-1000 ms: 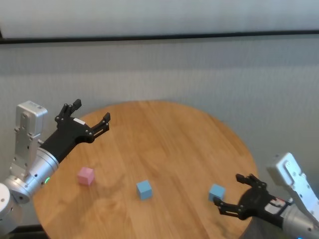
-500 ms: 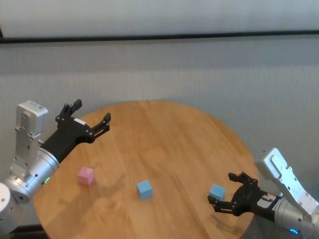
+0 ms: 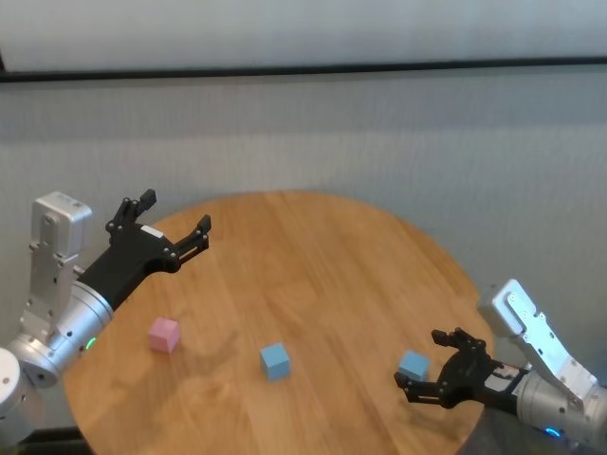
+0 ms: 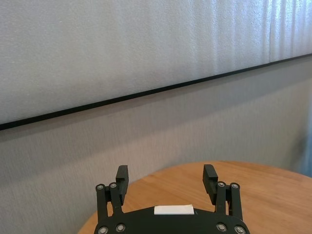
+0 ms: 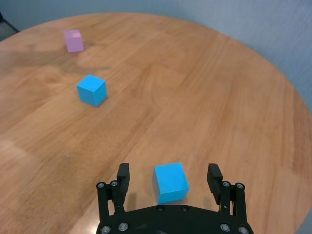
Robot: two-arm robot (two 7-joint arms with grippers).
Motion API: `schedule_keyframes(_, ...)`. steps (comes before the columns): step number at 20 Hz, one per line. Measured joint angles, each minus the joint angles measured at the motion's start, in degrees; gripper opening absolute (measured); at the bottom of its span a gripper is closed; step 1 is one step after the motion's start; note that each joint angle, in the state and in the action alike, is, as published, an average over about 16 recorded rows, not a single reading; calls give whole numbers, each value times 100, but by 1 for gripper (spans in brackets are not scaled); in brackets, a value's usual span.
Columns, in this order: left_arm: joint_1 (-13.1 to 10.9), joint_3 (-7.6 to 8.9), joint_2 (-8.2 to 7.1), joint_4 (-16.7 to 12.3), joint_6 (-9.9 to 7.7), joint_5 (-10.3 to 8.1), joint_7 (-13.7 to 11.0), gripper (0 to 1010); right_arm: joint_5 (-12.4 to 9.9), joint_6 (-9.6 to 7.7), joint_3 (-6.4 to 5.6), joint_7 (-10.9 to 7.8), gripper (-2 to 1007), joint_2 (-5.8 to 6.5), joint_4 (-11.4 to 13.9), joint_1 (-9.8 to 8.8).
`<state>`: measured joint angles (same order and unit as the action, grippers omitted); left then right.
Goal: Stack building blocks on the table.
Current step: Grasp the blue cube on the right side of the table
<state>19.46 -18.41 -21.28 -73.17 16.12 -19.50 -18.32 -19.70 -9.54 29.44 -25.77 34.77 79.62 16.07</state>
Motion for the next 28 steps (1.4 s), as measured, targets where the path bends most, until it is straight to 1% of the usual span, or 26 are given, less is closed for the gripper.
schedule_keyframes(5, 2, -2, 0, 2, -2, 0, 0, 1000, -46, -62, -57, -147, 1001, -135, -227, 103)
schedule_keyframes(12, 4, -4, 0, 3, -5, 0, 0, 1000, -157, -176, -170, -332, 1001, -294, -471, 184)
schedule_keyframes(20, 5, -4, 0, 3, -6, 0, 0, 1000, -201, -238, -242, -487, 1001, -402, -679, 236)
schedule_keyframes(28, 5, -4, 0, 3, -6, 0, 0, 1000, -115, -218, -217, -590, 1001, -454, -857, 319)
